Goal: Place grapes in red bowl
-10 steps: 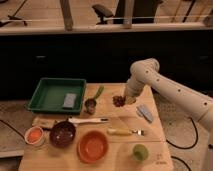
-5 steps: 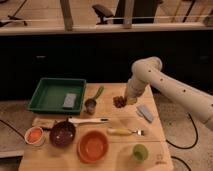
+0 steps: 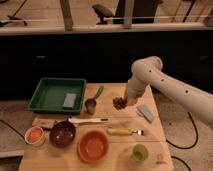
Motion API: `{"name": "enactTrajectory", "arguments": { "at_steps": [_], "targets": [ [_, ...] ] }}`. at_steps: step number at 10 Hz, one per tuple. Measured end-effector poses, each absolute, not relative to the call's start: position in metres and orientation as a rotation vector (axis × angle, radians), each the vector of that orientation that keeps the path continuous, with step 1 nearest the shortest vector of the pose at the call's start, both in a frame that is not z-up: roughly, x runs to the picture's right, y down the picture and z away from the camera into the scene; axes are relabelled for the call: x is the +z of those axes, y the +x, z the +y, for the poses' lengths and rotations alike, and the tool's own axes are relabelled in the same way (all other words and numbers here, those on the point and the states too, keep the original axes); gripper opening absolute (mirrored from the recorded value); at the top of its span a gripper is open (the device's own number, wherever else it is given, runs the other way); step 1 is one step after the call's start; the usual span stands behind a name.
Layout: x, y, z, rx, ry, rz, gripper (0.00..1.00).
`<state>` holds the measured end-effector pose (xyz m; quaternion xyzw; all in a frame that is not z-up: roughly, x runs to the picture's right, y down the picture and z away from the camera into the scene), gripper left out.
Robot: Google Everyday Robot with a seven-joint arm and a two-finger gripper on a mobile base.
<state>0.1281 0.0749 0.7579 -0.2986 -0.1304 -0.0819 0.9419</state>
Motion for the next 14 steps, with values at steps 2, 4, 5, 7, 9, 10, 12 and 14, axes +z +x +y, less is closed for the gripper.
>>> {"name": "enactTrajectory", "arguments": {
  "at_steps": [2,4,5,7,9,10,12,14],
  "targets": [
    [0.749,0.124,0.077,-0.196,-0.609,-0.271,0.00],
    [0.741,0.118,0.082,-0.225,-0.612,-0.279,0.00],
    [0.738,0.116,0.084,-0.234,-0.612,-0.281,0.00],
    [0.731,0.108,0.090,-0.260,-0.612,-0.289,0.00],
    [0.726,0.103,0.095,-0.278,-0.613,-0.297,0.00],
    [0.722,0.100,0.098,-0.289,-0.615,-0.300,0.00],
    [0.718,0.095,0.103,-0.308,-0.616,-0.309,0.00],
    [0.715,0.088,0.109,-0.330,-0.615,-0.324,0.00]
  ]
}}
